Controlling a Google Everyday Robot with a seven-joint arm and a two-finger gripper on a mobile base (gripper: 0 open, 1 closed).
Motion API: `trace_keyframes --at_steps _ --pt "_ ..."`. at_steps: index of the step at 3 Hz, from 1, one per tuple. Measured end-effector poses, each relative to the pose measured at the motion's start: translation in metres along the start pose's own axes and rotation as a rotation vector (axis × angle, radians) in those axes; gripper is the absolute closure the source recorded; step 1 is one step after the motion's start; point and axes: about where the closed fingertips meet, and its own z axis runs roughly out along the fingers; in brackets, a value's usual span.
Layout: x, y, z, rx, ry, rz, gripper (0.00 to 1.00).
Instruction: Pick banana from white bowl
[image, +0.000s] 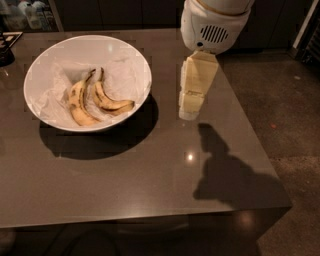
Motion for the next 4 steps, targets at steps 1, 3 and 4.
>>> trace_keyframes --at_steps 1,3,4 --pt "-0.042 -0.014 0.017 -0.001 -0.031 -0.046 0.00" --pt "-0.071 -0.031 0.040 0.003 -0.008 -0.005 0.00" --pt "-0.101 -0.043 0.065 -0.044 0.020 -0.007 0.00"
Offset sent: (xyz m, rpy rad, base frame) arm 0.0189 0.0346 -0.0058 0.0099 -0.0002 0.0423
